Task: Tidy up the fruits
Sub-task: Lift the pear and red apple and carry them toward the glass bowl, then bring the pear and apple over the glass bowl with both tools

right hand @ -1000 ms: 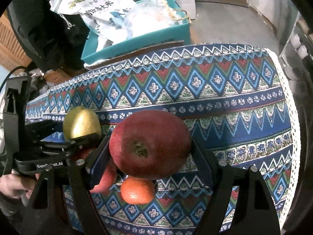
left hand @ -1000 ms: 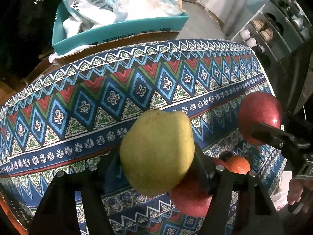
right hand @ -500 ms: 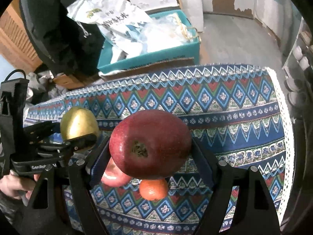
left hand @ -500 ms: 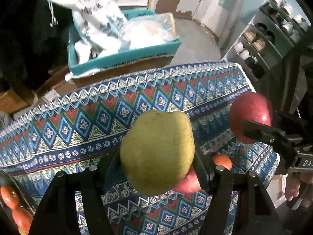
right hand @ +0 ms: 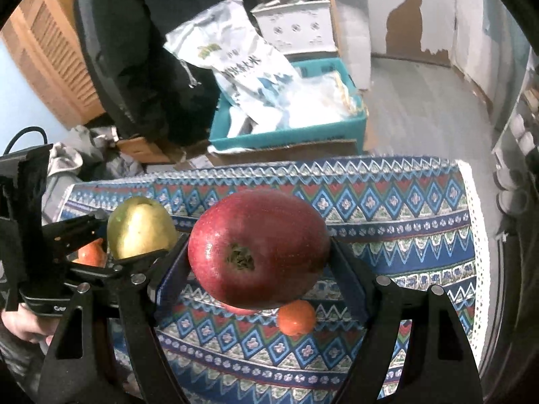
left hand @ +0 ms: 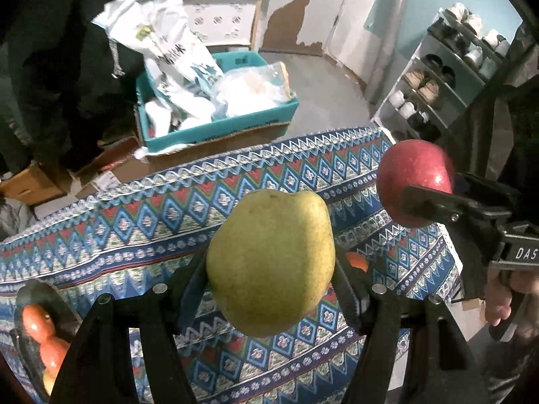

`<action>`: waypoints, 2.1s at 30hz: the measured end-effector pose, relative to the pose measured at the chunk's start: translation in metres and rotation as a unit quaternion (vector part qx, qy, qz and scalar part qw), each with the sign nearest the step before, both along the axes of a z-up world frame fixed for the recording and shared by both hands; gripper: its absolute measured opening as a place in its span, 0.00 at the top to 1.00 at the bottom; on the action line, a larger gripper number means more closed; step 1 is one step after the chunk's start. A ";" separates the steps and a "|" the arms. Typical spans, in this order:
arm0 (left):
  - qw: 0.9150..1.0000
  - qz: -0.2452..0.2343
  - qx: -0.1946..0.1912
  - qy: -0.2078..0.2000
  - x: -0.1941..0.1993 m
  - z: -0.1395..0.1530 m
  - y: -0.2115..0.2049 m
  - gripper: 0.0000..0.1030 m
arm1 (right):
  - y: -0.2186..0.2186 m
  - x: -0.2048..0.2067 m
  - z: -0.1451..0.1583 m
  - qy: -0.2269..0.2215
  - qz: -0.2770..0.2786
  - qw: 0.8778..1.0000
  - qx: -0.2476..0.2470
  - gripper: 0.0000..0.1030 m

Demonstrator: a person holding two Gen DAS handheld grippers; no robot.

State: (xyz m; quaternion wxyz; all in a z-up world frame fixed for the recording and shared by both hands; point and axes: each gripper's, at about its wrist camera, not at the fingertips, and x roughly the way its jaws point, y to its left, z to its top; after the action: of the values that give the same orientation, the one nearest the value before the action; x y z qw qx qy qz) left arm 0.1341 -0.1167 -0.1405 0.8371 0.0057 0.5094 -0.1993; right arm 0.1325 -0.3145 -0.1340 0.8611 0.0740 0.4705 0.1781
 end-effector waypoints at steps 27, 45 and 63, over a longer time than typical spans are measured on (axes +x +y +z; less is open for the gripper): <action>0.996 0.059 -0.021 -0.060 -0.063 0.071 0.097 0.32 | 0.094 -0.024 0.066 -0.057 0.099 0.993 0.022 0.23; 0.990 0.116 -0.037 -0.065 -0.083 0.079 0.168 0.32 | 0.165 -0.026 0.085 -0.068 0.169 0.982 0.048 0.23; 0.980 0.192 -0.045 -0.040 -0.100 0.054 0.253 0.32 | 0.251 -0.016 0.066 -0.027 0.222 0.972 0.066 0.23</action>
State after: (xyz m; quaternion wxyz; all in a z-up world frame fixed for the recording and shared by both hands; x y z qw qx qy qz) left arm 0.0345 0.1363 -0.0865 0.8787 -0.1217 0.4580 -0.0576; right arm 0.1169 -0.0636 -0.0684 0.8057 0.0191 0.4389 0.3972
